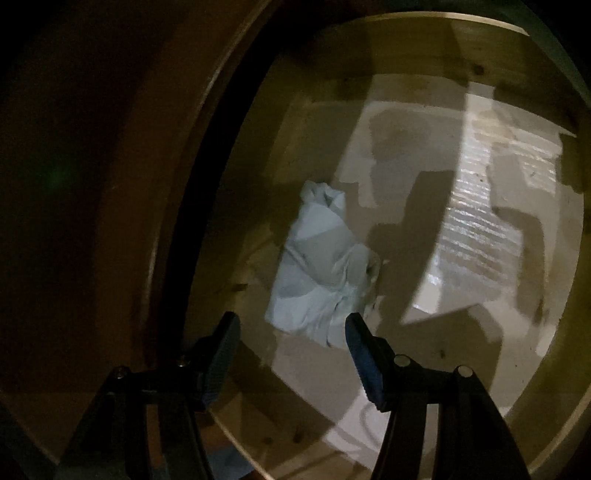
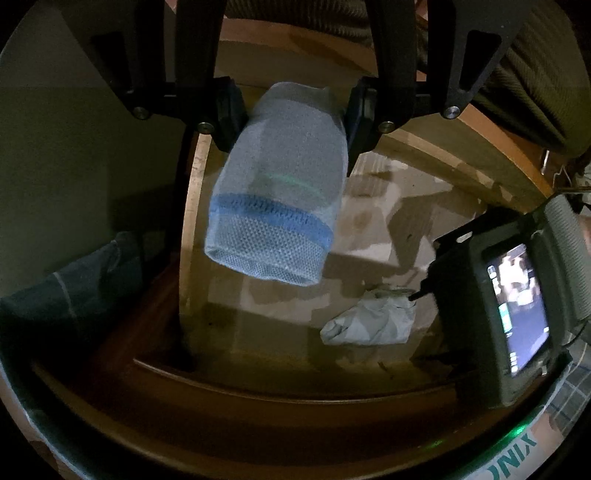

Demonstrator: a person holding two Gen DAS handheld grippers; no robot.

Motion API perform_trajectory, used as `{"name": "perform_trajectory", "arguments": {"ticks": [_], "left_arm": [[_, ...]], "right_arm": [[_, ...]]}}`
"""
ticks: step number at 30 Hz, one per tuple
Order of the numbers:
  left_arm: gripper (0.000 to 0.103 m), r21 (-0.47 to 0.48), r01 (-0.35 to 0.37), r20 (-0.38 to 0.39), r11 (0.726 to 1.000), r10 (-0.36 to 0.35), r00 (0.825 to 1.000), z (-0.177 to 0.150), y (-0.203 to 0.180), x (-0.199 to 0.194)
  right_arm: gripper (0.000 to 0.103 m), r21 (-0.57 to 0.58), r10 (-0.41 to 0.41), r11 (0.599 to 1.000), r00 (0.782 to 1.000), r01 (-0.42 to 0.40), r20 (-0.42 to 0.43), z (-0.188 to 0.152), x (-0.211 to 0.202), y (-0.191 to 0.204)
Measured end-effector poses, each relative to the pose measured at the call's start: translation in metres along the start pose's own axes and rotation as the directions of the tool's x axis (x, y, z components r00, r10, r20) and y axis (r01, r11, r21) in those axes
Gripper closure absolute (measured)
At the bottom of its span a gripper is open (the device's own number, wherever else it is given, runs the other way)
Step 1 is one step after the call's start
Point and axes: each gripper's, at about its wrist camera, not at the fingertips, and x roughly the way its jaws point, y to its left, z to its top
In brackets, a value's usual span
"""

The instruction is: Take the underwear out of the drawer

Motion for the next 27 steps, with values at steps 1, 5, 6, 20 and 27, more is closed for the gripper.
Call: {"name": "perform_trajectory", "arguments": {"ticks": [1, 5, 6, 20, 27], "left_arm": [[0.042, -0.001, 0.005, 0.005, 1.000, -0.005, 1.000, 0.000, 0.001, 0.002], [0.042, 0.031, 0.012, 0.035, 0.999, -0.013, 0.999, 0.001, 0.001, 0.011], [0.042, 0.049, 0.007, 0.045, 0.999, -0.009, 0.999, 0.003, -0.002, 0.012], [0.047, 0.002, 0.129, -0.017, 0.992, -0.129, 0.991, 0.016, -0.004, 0.048], [0.060, -0.067, 0.213, -0.068, 0.975, -0.217, 0.974, 0.020, 0.006, 0.052]], "right_arm": [[0.062, 0.001, 0.000, 1.000, 1.000, 0.000, -0.001, 0.000, 0.000, -0.001], [0.062, 0.003, 0.001, 1.000, 1.000, -0.001, -0.005, 0.000, 0.001, -0.002], [0.062, 0.006, 0.004, 1.000, 1.000, -0.004, -0.006, 0.001, 0.001, -0.002], [0.062, 0.012, 0.032, 0.999, 0.999, -0.031, -0.024, 0.002, 0.002, -0.002], [0.062, 0.014, 0.036, 0.999, 0.999, -0.036, -0.024, 0.002, 0.004, -0.005]]}}
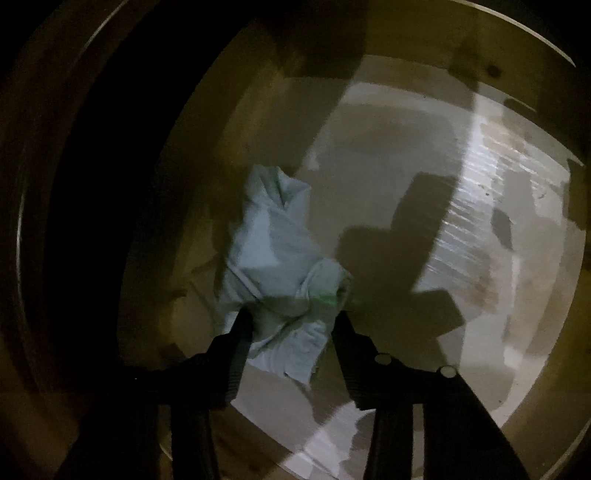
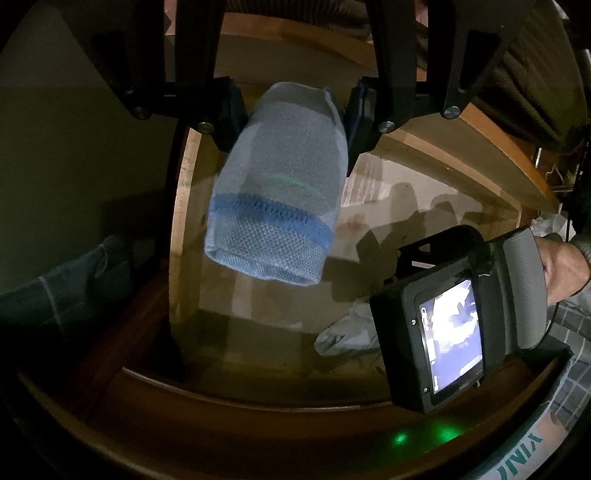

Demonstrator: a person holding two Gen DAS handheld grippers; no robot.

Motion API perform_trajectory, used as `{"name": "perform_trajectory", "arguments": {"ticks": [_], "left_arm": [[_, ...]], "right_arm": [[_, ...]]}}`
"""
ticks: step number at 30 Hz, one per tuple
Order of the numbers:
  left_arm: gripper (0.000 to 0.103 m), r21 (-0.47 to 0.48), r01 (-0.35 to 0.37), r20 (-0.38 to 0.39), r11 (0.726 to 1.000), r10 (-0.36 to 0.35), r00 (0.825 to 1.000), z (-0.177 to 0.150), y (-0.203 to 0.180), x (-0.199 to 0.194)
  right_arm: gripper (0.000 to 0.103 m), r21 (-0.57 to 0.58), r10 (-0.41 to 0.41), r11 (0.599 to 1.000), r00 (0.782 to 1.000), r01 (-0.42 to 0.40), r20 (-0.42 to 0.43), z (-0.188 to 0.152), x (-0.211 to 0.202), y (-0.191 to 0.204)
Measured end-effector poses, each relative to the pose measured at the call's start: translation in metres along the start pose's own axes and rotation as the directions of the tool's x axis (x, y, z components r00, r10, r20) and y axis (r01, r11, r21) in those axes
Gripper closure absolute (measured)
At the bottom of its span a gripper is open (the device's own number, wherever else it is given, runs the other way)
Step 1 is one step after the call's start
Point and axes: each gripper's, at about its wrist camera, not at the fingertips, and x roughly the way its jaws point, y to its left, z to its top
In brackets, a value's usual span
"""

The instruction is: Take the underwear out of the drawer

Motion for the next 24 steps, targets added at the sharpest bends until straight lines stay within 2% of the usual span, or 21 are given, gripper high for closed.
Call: {"name": "perform_trajectory", "arguments": {"ticks": [6, 11, 14, 19, 21, 24], "left_arm": [[0.065, -0.067, 0.088, -0.039, 0.994, -0.091, 0.995, -0.005, 0.007, -0.008], [0.071, -0.168, 0.183, -0.051, 0.969, -0.193, 0.980, -0.016, 0.017, -0.016], [0.075, -0.251, 0.231, -0.044, 0.940, -0.249, 0.967, -0.023, 0.029, -0.022], [0.080, -0.365, 0.277, -0.010, 0.889, -0.302, 0.953, -0.036, 0.046, -0.031], [0.098, -0.406, 0.288, 0.001, 0.867, -0.314, 0.949, -0.042, 0.049, -0.034], [0.098, -0.457, 0.298, 0.012, 0.838, -0.329, 0.944, -0.051, 0.053, -0.040]], "right_arm": [[0.062, -0.005, -0.003, 1.000, 1.000, 0.003, -0.006, 0.002, 0.002, 0.000], [0.062, -0.013, -0.018, 1.000, 1.000, 0.018, -0.006, 0.003, 0.002, 0.002], [0.062, -0.016, -0.028, 0.999, 1.000, 0.028, 0.002, 0.003, 0.002, 0.003], [0.062, -0.027, -0.043, 0.999, 0.999, 0.043, 0.007, 0.003, 0.002, 0.005], [0.062, -0.029, -0.046, 0.998, 0.999, 0.047, 0.009, 0.002, 0.002, 0.005], [0.062, -0.034, -0.058, 0.998, 0.998, 0.059, 0.012, 0.002, 0.000, 0.006]]}}
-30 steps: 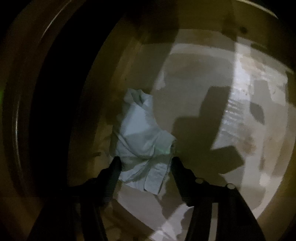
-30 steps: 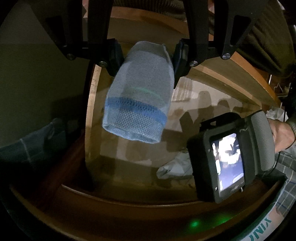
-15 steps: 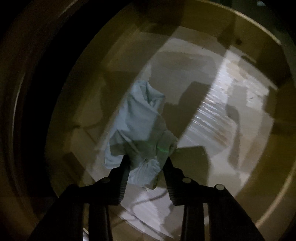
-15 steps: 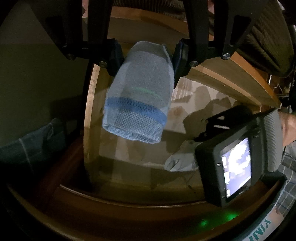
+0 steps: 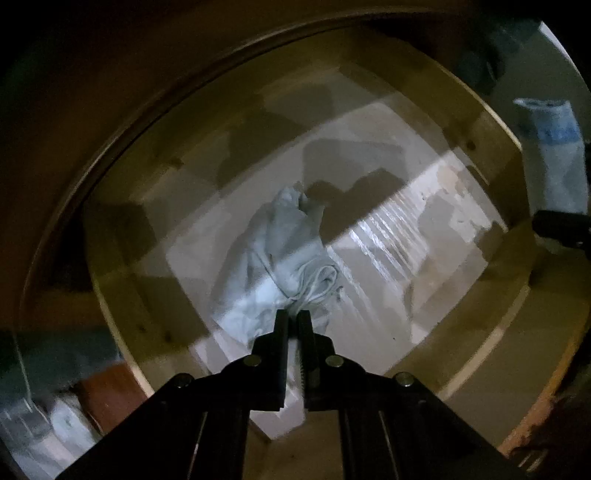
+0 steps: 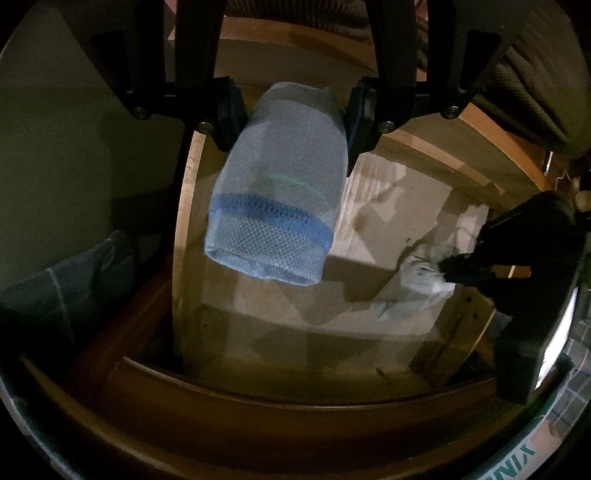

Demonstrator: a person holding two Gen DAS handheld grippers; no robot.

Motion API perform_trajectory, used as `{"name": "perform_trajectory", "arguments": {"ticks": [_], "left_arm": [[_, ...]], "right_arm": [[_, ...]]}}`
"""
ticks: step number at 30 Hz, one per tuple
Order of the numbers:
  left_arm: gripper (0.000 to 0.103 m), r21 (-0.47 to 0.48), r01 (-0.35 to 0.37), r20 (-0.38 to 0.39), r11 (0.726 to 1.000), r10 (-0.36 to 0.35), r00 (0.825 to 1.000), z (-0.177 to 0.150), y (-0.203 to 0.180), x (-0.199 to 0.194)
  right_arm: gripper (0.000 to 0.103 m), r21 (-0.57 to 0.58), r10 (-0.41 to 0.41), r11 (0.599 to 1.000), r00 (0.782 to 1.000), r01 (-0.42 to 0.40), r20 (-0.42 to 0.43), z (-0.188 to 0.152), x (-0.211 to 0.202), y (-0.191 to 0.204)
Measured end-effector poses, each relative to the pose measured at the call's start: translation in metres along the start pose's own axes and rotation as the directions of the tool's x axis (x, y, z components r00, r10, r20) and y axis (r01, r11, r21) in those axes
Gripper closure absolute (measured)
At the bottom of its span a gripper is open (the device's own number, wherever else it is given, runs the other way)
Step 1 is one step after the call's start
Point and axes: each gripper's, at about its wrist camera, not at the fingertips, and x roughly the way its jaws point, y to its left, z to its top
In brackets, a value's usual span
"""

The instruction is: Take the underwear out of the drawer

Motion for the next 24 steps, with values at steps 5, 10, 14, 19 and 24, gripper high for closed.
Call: {"name": "perform_trajectory", "arguments": {"ticks": [5, 10, 14, 19, 24], "left_arm": [[0.098, -0.015, 0.011, -0.012, 1.000, -0.012, 1.000, -0.029, -0.011, 0.007], [0.097, -0.040, 0.042, -0.027, 0.998, -0.044, 0.999, -0.030, -0.010, 0.004], [0.087, -0.102, 0.088, -0.037, 0.991, -0.092, 0.995, -0.027, 0.001, 0.004], [0.044, -0.126, 0.111, -0.028, 0.986, -0.116, 0.993, -0.026, -0.007, -0.017], [0.037, -0.133, 0.110, -0.069, 0.985, -0.120, 0.990, -0.014, -0.005, -0.004]], "right_arm": [[0.062, -0.007, -0.013, 1.000, 1.000, 0.013, 0.007, 0.001, -0.002, 0.001], [0.062, -0.011, -0.018, 1.000, 1.000, 0.018, 0.007, 0.001, 0.000, 0.000], [0.062, -0.011, -0.013, 1.000, 1.000, 0.013, 0.005, 0.001, 0.000, 0.000], [0.062, -0.012, -0.014, 1.000, 1.000, 0.014, 0.005, 0.001, -0.002, 0.000], [0.062, -0.017, -0.010, 1.000, 1.000, 0.010, 0.000, 0.001, -0.002, 0.000]]}}
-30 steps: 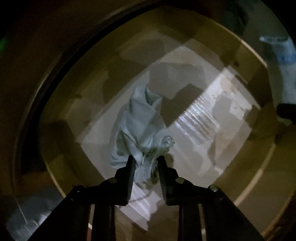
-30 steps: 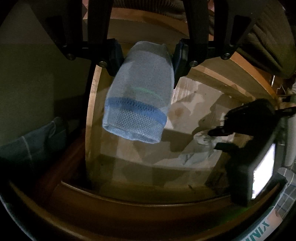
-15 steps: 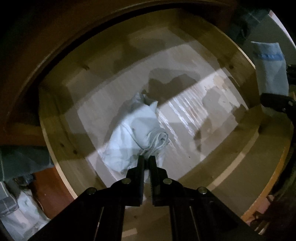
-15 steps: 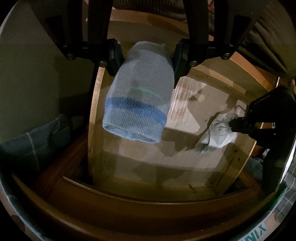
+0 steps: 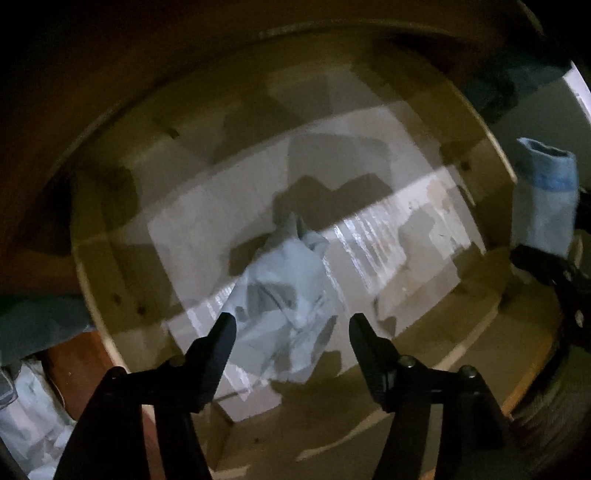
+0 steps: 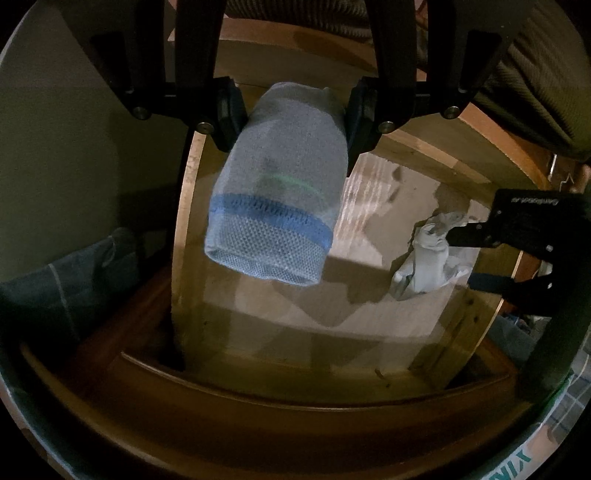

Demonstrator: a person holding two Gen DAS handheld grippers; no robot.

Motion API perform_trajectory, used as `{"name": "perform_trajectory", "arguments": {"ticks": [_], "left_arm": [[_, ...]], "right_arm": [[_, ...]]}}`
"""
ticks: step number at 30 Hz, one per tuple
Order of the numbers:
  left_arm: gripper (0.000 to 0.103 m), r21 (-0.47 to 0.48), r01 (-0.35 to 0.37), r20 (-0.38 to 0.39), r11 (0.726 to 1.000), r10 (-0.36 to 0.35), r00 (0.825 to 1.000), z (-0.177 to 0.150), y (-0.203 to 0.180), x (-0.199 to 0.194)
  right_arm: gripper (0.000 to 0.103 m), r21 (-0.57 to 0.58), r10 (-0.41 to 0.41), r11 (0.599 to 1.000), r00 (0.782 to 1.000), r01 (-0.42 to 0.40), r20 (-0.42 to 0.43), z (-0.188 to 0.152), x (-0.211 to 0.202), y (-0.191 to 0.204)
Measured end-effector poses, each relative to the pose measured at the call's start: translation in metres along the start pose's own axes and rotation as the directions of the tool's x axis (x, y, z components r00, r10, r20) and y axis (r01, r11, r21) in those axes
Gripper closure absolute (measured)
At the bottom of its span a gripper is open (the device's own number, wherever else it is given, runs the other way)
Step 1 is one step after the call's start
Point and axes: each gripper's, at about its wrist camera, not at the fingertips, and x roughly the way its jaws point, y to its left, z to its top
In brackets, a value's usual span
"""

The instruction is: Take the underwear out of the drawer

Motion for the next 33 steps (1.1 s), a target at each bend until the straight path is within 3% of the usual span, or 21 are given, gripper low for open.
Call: {"name": "perform_trajectory", "arguments": {"ticks": [10, 17, 21, 28, 33], "left_arm": [[0.034, -0.029, -0.005, -0.074, 1.000, 0.003, 0.997, 0.017, 0.009, 0.030], [0.034, -0.020, -0.064, -0.151, 0.998, 0.060, 0.987, 0.026, 0.001, 0.048], [0.034, -0.059, -0.069, -0.156, 0.996, 0.059, 0.986, 0.024, 0.002, 0.048], [0.061, -0.192, -0.028, -0.100, 0.981, 0.009, 0.995, 0.006, 0.023, 0.029], [0.066, -0.234, -0.047, -0.065, 0.971, 0.033, 0.997, -0.009, 0.022, 0.021]], "right_arm": [[0.062, 0.001, 0.015, 1.000, 1.000, -0.015, -0.010, 0.000, 0.001, -0.001], [0.062, -0.001, 0.009, 1.000, 1.000, -0.009, -0.008, -0.001, -0.001, -0.001], [0.062, -0.004, 0.004, 1.000, 1.000, -0.004, -0.009, 0.000, 0.001, -0.001], [0.062, -0.007, -0.002, 1.000, 1.000, 0.002, -0.008, 0.001, 0.001, 0.001], [0.062, -0.011, -0.012, 1.000, 1.000, 0.012, -0.008, 0.001, 0.002, 0.001]]}}
